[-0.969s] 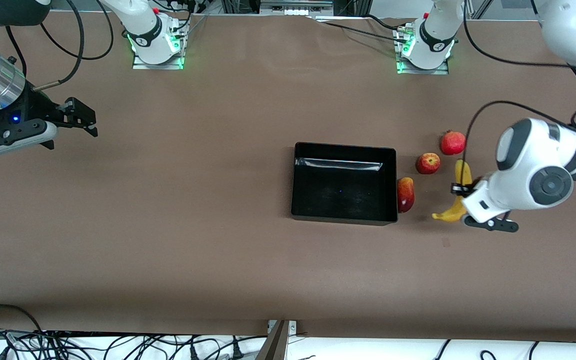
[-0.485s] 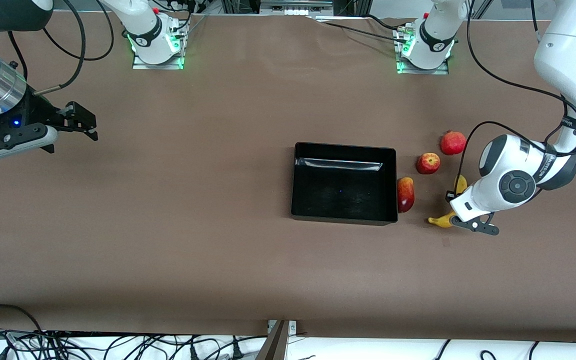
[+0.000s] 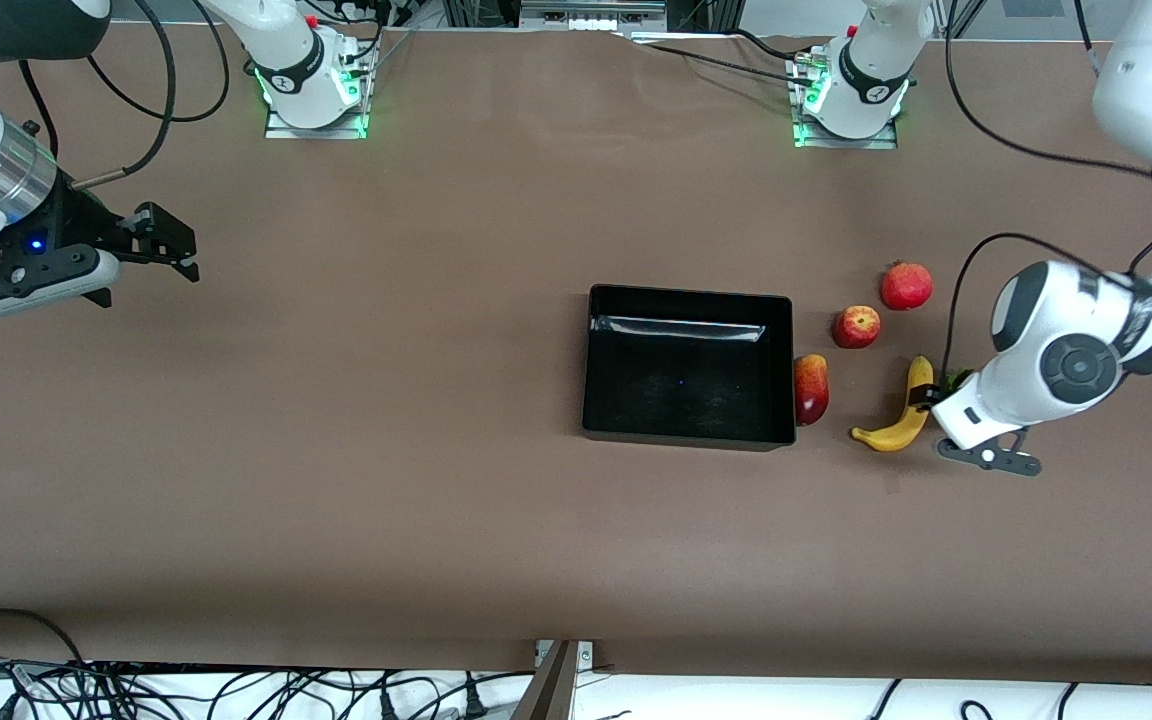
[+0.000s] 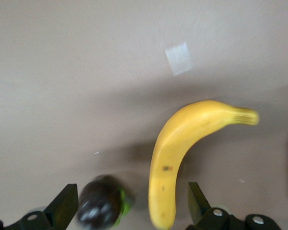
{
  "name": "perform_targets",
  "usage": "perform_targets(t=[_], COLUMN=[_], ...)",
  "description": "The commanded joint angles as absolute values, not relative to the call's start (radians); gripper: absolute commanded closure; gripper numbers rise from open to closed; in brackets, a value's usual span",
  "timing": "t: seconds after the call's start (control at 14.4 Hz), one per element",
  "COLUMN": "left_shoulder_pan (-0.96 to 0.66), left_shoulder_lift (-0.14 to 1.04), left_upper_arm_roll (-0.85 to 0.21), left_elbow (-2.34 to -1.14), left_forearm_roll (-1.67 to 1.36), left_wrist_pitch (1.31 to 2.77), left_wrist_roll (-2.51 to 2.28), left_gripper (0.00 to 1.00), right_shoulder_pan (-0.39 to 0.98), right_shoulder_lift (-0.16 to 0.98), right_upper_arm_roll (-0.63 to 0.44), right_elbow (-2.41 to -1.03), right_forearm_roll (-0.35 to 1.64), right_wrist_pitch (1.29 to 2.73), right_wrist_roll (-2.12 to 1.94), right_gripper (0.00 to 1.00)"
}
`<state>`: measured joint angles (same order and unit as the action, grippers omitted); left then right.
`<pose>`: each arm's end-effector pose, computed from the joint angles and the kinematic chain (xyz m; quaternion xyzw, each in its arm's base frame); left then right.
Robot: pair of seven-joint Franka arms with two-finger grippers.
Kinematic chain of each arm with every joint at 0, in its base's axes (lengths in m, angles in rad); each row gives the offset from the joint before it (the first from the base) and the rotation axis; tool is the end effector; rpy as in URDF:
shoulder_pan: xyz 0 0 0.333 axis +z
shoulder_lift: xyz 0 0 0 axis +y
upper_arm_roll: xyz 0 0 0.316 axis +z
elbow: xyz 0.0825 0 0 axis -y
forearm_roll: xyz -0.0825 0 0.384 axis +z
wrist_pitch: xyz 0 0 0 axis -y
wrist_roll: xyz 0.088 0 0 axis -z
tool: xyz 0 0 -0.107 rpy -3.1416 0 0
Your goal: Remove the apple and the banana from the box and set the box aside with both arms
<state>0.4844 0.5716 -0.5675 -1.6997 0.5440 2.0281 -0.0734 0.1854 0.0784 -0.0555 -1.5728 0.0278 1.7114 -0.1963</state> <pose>0.6565 0.0136 0.2926 -0.9876 0.1165 0.0563 0.0890 0.5852 0.0803 0.5915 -0.9864 -0.1609 -0.0305 0.0106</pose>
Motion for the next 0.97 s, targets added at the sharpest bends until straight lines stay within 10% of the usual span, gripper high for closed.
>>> perform_targets(t=[0.0,0.35,0.9], left_shoulder_pan=[0.485,0.457,0.033], left_shoulder_lift=[0.499,0.445,0.008], left_upper_arm_roll=[-0.629,-0.620,-0.001], left_elbow=[-1.565,-1.304,-1.671], left_forearm_roll=[0.462,0.311,0.080], left_wrist_pitch=[1.835,1.514,1.648], left_wrist_roll=[-0.069,-0.039,0.021], left_gripper=[0.00,0.00,0.00], right_shoulder_pan=[0.184,0.184,0.183], right_shoulder_lift=[0.083,0.083,0.083], right_upper_arm_roll=[-0.054,-0.054,-0.055], right_elbow=[-1.557,-1.557,-1.557], right_forearm_roll=[0.023,0.023,0.025], right_wrist_pitch=[1.709,1.709,1.709], right_wrist_roll=[-0.209,-0.209,-0.207], right_gripper=[0.00,0.00,0.00])
